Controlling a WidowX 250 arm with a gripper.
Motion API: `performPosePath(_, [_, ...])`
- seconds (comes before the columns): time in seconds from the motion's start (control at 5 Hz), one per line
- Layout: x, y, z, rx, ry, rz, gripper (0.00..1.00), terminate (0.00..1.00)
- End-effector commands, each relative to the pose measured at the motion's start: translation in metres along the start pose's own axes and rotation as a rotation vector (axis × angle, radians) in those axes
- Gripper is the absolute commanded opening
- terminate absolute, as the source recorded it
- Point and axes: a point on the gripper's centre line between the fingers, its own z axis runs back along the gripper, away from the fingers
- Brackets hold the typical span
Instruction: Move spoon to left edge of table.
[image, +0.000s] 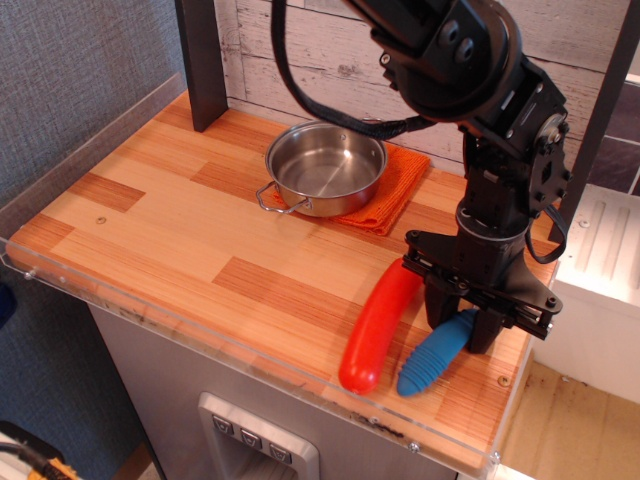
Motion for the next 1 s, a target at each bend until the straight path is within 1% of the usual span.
performPosePath(0.0, [0.007,0.014,0.058,-0.133,-0.136,-0.004,0.00,0.00])
performPosePath(0.2, [0.000,0.054,0.104,-0.291,-0.291,0.021,0.00,0.00])
performPosePath(0.4, [-0.022,0.097,0.139,-0.217,-0.307,0.129,0.00,0.00])
performPosePath(0.6, [-0.020,0.144,0.129,-0.133,-0.253,0.201,0.00,0.00])
performPosePath(0.8, [-0.014,0.195,0.102,-0.058,-0.175,0.140,0.00,0.00])
